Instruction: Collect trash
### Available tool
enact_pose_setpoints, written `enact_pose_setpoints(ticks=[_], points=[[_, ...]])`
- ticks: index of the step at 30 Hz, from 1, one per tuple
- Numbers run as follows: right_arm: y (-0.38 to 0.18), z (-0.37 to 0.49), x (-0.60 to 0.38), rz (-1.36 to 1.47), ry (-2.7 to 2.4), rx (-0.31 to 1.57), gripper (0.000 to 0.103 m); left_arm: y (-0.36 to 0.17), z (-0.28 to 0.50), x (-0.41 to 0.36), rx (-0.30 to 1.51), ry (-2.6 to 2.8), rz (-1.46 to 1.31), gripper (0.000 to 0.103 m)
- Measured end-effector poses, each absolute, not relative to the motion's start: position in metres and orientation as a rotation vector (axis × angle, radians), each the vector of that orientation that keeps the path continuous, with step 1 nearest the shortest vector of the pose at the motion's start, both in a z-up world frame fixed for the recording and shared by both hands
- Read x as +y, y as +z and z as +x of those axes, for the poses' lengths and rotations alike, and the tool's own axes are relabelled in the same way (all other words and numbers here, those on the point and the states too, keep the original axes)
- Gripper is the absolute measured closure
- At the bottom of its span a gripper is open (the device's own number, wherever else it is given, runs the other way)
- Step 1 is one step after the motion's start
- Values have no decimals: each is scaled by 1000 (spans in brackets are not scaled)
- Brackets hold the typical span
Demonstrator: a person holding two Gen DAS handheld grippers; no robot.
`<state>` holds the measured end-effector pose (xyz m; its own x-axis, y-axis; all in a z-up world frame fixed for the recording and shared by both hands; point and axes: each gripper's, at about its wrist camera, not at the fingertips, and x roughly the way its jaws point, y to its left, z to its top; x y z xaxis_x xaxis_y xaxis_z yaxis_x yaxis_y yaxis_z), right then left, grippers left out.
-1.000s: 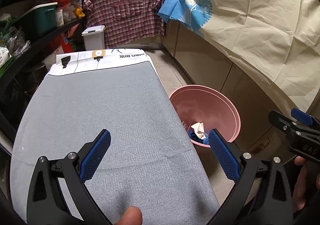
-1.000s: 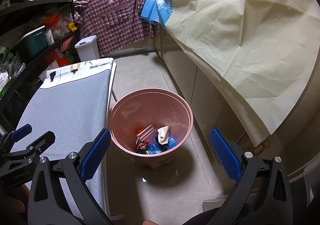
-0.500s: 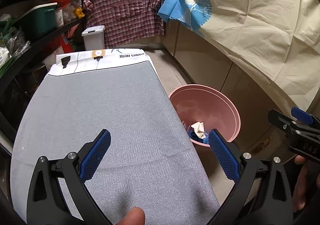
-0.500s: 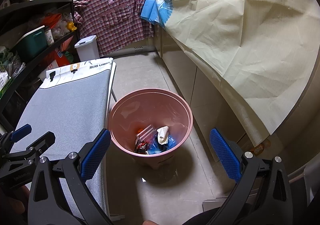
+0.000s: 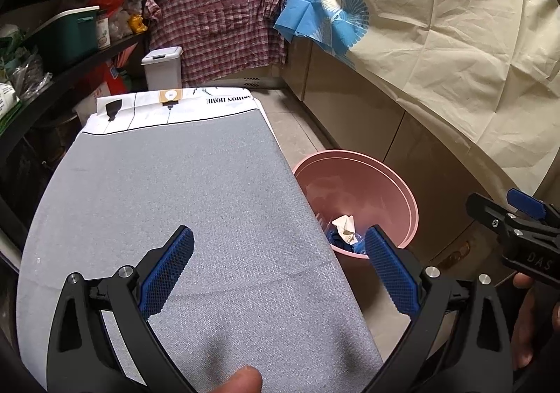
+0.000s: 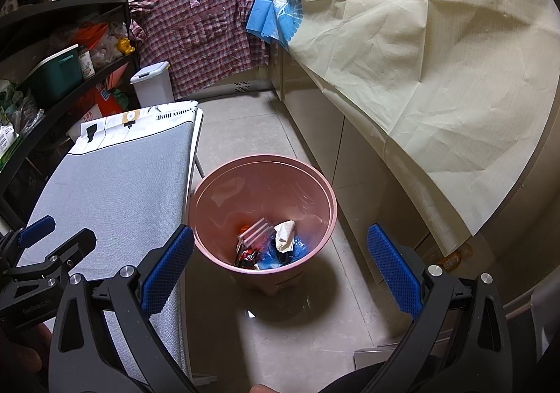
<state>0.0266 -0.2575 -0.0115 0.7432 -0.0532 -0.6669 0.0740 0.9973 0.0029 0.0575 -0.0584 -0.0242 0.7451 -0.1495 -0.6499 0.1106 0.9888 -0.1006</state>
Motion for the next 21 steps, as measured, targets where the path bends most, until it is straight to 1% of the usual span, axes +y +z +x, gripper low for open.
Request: enact_pose_setpoints(ticks=[21], points=[[-11,26,-257,30,-71,729,5,-29,59,-55,718,-138,-67,8]])
